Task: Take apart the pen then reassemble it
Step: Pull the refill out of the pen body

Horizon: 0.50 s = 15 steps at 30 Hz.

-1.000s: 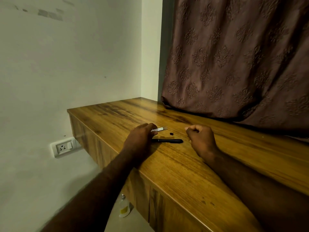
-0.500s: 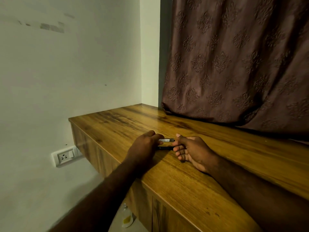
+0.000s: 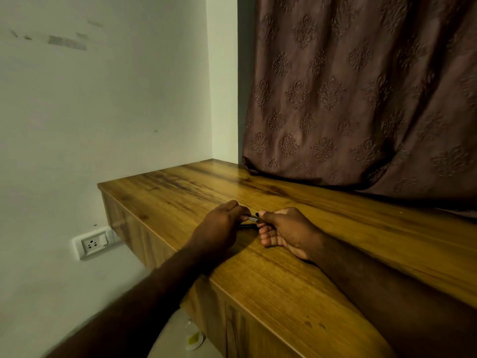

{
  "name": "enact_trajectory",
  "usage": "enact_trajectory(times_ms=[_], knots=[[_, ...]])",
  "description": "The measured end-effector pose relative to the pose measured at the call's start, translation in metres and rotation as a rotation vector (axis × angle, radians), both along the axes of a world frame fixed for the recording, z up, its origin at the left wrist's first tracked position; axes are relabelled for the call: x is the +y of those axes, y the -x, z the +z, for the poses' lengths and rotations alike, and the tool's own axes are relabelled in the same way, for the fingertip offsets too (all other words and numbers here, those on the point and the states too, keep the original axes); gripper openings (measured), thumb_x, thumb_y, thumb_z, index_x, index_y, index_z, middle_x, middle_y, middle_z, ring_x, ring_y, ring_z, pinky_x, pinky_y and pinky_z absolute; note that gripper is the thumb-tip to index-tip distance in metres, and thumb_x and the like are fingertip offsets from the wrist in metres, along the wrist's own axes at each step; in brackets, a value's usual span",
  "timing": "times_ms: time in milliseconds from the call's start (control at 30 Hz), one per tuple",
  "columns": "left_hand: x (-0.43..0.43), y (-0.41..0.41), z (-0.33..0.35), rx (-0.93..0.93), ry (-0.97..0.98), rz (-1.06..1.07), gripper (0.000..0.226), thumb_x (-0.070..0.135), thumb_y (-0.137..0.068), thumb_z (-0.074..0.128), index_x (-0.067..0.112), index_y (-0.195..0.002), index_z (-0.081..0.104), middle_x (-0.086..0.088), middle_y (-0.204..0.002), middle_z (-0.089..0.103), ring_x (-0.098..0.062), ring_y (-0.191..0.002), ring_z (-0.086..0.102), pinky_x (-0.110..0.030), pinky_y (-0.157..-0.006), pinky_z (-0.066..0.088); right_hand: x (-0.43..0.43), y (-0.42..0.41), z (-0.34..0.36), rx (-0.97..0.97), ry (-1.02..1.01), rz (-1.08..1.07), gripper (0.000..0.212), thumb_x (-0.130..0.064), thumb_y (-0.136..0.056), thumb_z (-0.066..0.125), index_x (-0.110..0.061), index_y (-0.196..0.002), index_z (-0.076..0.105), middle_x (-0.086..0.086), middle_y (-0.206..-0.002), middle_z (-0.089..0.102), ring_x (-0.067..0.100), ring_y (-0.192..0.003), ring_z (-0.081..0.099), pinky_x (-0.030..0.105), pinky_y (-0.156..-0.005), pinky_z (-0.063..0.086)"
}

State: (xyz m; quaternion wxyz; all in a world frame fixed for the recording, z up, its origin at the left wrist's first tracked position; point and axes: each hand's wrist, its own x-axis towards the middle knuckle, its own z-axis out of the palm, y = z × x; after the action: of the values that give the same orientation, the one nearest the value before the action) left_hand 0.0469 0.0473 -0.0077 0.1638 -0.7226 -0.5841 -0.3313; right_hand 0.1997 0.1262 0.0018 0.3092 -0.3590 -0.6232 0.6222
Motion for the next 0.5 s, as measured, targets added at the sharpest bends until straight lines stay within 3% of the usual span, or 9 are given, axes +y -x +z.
enact_trajectory(times_ms=[500], knots=[[-0.0029, 0.0010, -0.0025, -0.034, 0.003, 0.015, 0.016, 0.017, -0.091, 0.051, 0.012, -0.105, 0.057, -0.007, -0.096, 0.065, -0.025, -0.079, 0.060, -0.040, -0.066, 0.050, -0.0010, -0.0038, 0.0065, -0.035, 0.042, 0.047, 0.035, -0.026, -0.095, 0.056, 0.005, -0.083, 0.063, 0.012, -0.063, 0.057, 0.015, -0.042, 0.057, 0.023, -0.042, 0.050]])
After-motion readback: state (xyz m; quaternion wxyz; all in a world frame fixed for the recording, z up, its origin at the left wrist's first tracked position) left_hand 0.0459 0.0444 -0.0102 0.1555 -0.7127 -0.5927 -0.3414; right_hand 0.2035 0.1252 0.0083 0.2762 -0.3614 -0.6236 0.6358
